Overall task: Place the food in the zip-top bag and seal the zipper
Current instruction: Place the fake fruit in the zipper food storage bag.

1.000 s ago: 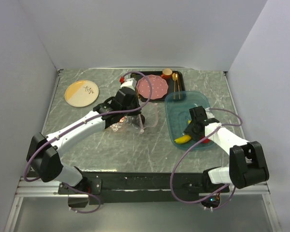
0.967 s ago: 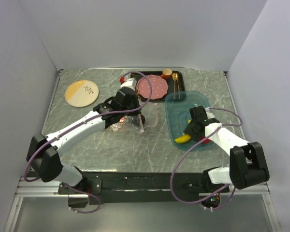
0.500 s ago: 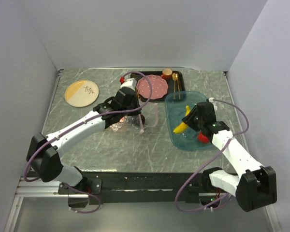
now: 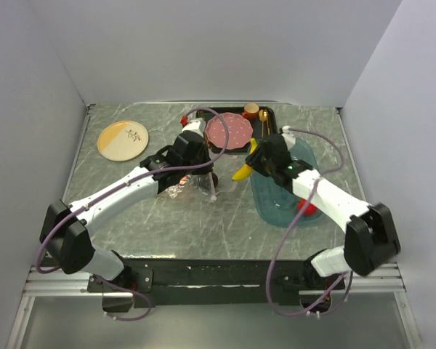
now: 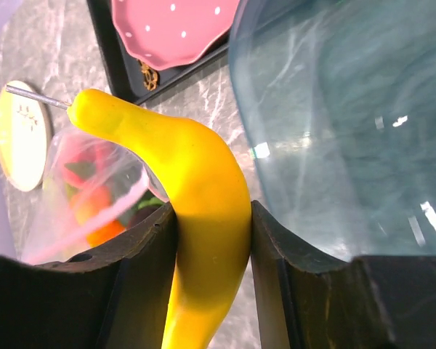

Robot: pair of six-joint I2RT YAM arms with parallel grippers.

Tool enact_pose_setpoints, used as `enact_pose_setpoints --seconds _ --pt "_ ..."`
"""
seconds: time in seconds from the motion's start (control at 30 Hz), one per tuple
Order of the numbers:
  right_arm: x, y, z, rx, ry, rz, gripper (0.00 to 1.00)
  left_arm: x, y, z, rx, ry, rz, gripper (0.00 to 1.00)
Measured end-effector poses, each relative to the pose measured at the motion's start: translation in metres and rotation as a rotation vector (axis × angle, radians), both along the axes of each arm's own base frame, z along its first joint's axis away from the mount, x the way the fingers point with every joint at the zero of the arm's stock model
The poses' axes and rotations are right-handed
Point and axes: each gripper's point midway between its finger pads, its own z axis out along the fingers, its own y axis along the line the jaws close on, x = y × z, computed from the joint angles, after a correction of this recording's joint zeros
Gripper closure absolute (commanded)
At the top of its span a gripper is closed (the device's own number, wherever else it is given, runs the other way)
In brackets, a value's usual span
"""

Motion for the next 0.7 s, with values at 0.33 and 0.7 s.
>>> enact_pose_setpoints --seconds 0.33,0.7 --pt "0.009 0.044 -0.042 -0.044 0.073 -0.01 0.54 -0.001 0.001 -0.001 0.001 0.006 0.003 0.99" --pt "-0.011 0.089 -0.042 0.008 0.041 -0.03 0.58 0.0 0.0 0.0 -0.013 0.014 0.012 0.99"
